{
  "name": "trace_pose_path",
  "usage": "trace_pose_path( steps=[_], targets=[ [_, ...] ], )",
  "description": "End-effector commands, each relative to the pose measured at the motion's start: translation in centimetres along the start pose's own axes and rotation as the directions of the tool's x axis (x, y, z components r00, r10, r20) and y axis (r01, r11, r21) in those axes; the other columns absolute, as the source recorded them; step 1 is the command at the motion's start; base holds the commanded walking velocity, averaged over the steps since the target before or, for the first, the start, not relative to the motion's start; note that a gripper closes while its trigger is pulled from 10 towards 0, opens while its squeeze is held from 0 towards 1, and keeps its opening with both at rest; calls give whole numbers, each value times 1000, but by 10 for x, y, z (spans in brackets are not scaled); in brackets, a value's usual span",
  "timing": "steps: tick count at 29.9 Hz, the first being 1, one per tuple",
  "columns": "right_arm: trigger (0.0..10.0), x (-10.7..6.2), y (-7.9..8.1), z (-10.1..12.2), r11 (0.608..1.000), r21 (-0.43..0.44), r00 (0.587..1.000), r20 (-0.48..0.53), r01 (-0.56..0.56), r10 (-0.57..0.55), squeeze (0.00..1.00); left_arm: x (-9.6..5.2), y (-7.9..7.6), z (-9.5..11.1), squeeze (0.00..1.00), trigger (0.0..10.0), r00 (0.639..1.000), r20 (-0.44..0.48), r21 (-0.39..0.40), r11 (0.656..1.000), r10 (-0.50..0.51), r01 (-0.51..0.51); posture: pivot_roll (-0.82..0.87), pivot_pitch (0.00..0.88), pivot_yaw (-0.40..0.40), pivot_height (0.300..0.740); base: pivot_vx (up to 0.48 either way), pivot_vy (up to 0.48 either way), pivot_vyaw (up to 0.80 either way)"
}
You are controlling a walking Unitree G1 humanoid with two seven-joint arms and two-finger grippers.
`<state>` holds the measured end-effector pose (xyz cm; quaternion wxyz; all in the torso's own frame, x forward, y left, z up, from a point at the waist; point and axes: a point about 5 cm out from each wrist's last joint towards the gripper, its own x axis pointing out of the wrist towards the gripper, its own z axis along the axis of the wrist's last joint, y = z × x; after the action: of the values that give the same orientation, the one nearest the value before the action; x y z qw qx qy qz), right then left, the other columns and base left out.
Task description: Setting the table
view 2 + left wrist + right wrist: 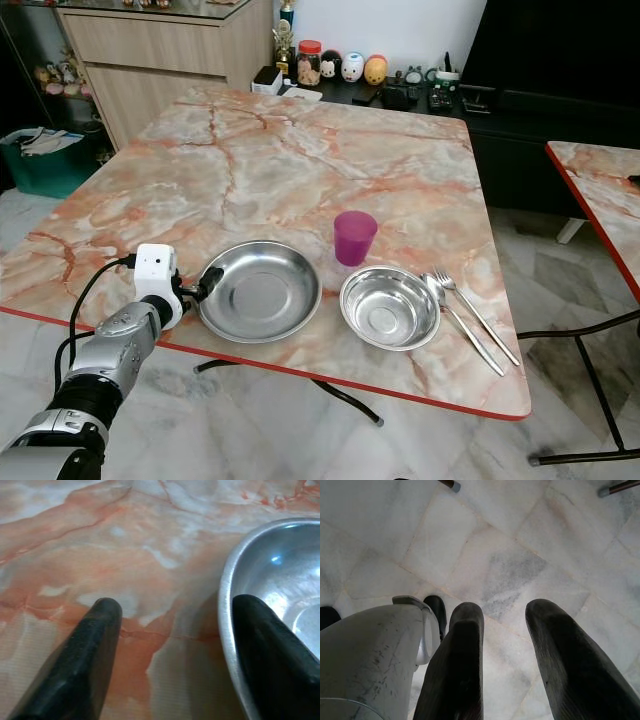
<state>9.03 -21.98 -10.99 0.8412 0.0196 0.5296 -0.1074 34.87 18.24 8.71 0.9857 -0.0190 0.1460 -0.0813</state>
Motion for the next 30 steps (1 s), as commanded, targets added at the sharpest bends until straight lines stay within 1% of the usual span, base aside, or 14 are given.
trace_pose_path(
  steps=[1,8,23,28,30],
  targets=[
    [10000,0,-3,1,1000,-3,1000,2,5,-5,0,0,-6,-11,0,0,997,-68,21,999,-36,38,128,0,-53,728,0,0,0],
    [10000,0,-3,1,1000,3,1000,3,7,-7,0,1,-7,-10,0,0,995,-79,34,998,-57,60,128,0,-51,728,0,0,0],
    [10000,0,-3,0,1000,7,1000,-1,11,-11,0,0,-7,-8,0,0,995,-72,32,997,-62,65,129,0,-56,728,0,0,0],
    [10000,0,-4,-1,1000,6,1000,-3,12,-12,0,-1,-6,-6,0,0,997,-56,32,998,-50,52,131,0,-58,728,0,0,0],
    [10000,0,-4,-1,1000,4,1000,-4,13,-13,0,0,-4,-1,0,0,999,-26,29,999,-26,27,134,0,-59,728,0,0,0]
  ],
)
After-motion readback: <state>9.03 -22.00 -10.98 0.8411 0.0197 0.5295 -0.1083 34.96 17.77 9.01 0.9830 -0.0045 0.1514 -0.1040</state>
